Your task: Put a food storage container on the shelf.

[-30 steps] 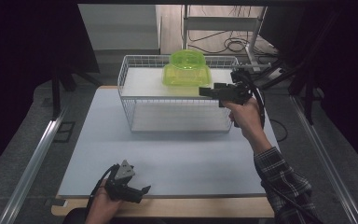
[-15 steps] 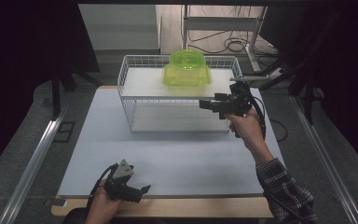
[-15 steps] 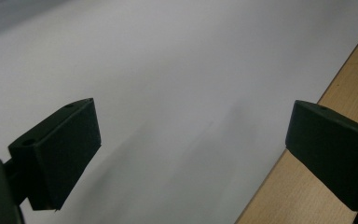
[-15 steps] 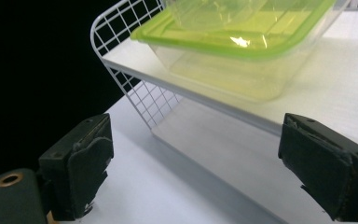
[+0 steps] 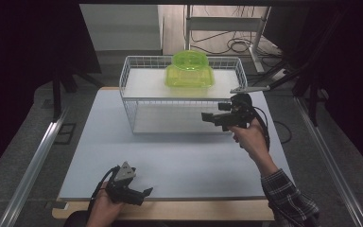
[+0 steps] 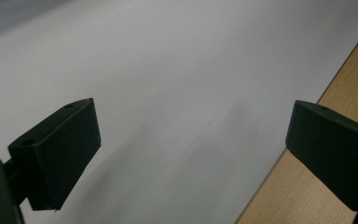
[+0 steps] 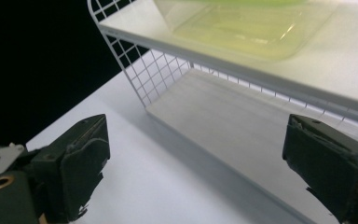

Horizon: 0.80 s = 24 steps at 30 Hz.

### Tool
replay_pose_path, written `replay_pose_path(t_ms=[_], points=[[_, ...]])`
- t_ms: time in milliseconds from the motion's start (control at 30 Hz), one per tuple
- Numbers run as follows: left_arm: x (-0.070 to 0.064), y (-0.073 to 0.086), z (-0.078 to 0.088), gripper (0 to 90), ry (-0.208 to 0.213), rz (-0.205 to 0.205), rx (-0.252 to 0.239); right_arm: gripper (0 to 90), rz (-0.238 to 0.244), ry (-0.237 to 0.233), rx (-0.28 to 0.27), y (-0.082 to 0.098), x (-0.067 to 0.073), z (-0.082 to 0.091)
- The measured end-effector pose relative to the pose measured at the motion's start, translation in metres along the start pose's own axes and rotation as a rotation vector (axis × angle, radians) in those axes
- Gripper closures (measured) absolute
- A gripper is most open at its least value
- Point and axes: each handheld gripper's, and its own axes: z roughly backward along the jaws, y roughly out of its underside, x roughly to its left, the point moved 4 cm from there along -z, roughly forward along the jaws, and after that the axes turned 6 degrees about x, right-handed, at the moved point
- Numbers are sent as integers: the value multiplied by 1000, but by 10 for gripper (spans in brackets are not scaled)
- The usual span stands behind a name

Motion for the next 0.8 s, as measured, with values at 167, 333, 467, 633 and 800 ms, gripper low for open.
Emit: replay_pose_path(t_ms=[167,333,467,633,800], points=[[0,0,0,28,6,3,3,67,19,1,11,8,3,-3],[0,0,0,28,5,3,2,58,31,6,14,17,5,-5],[0,0,0,28,4,0,5,55,36,16,4,24,6,-8],[0,0,-1,28,3,-1,8,53,50,24,14,34,7,-15],[-1,1,-1,28,3,-1,10,53,58,34,13,41,7,-19]])
